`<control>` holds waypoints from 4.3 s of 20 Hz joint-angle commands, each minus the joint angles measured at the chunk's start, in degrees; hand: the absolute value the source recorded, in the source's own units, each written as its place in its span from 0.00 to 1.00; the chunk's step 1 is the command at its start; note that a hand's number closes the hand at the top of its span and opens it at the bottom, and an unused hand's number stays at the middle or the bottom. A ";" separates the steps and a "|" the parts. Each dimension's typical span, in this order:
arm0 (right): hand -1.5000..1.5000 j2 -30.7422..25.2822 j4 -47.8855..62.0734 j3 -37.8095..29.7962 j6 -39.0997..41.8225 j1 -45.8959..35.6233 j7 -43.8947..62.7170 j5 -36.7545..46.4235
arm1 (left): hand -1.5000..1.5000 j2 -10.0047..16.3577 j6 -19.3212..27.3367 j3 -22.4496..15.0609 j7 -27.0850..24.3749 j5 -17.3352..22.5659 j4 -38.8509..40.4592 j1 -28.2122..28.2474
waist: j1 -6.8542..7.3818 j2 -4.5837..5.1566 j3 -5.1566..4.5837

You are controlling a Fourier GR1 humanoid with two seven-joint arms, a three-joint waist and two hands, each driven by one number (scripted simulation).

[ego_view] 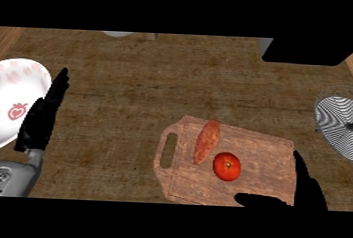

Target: Pick the tomato from the cutting board and place it in the tiered basket

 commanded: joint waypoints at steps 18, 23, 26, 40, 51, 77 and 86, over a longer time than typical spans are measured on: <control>0.00 14.16 10.12 -1.54 16.04 -8.57 13.06 15.42 | 0.50 -0.38 -0.58 2.01 -1.20 -0.95 -0.03 2.33 | -1.01 -0.45 0.19; 0.00 14.18 11.99 -2.13 15.22 -10.64 13.04 13.53 | 0.50 0.36 -2.85 3.35 -0.62 0.45 1.24 0.27 | -1.28 -0.35 0.15; 0.00 14.19 15.28 -1.05 12.30 -9.37 13.04 13.17 | 0.50 -0.01 -2.12 2.70 2.18 -0.51 -0.55 -0.79 | -1.20 -0.42 0.27; 0.00 14.19 20.82 -2.00 10.91 -14.19 13.03 8.48 | 0.50 -1.53 -1.97 2.93 1.05 -2.09 -1.17 1.18 | -1.20 -0.39 0.27; 1.00 14.15 26.69 -0.62 17.07 -17.90 7.58 0.45 | 0.50 -1.31 -4.15 4.82 -0.74 -1.92 -0.61 2.08 | -1.36 -0.43 0.30; 1.00 -4.17 49.98 -31.99 -3.71 -51.87 4.77 27.50 | 0.50 -2.92 -5.48 3.25 0.56 -3.42 -2.99 -1.32 | 4.31 2.00 -0.05; 1.00 -11.39 62.98 -34.75 -0.71 -67.74 9.78 50.61 | 0.50 -4.56 -5.81 1.44 0.90 -4.19 -1.55 -2.50 | 5.43 1.75 -0.03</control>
